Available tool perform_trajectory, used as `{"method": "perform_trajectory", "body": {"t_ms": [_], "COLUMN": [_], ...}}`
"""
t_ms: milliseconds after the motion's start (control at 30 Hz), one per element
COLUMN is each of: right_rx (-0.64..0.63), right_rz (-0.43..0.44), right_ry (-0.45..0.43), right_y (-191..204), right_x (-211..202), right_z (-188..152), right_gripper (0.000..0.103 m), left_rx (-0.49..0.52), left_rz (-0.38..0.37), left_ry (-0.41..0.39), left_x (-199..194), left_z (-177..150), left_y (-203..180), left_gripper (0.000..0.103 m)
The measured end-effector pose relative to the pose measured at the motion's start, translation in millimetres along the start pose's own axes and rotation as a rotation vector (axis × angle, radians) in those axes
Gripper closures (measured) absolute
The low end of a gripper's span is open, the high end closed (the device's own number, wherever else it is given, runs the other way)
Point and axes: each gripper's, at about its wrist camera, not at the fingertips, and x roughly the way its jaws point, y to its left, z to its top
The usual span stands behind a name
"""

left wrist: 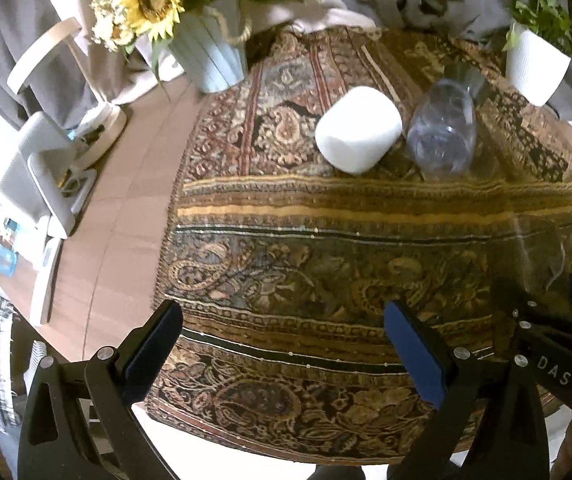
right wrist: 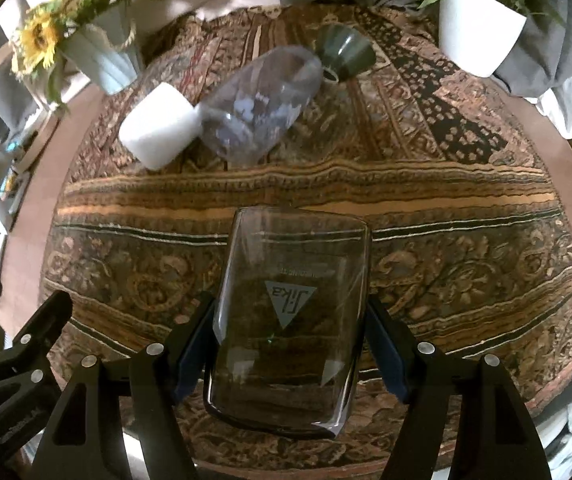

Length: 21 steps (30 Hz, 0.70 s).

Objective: Flip cup upside down
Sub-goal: 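Lift the glass tumbler with the right gripper and rotate it over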

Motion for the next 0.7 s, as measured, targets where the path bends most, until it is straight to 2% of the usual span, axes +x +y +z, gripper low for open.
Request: {"method": "perform_trajectory", "body": {"t_ms": [467,567,700], "right_rx": [-0.021,-0.009,0.017], "right_rz": [-0.024,-0.026,-0.018], "right_ry": [0.018,0.001,-0.016], "right_y": [1,-3,-11], "right_x": [15,5,-17], "right_z": [-3,-3,-3], "right_gripper": [0.03,0.023,0.023], "left_rx": [0.017,0.013,0.013], "left_rz": [-0.017,-0.026,-0.047], "left_ry": [0.028,0.019,-0.005], "left_x": [9,1,-16], "left_z": [-4,-2,3], "left_y": [-8,-9,-9], "left_gripper": [0.0,0.0,0.0]}}
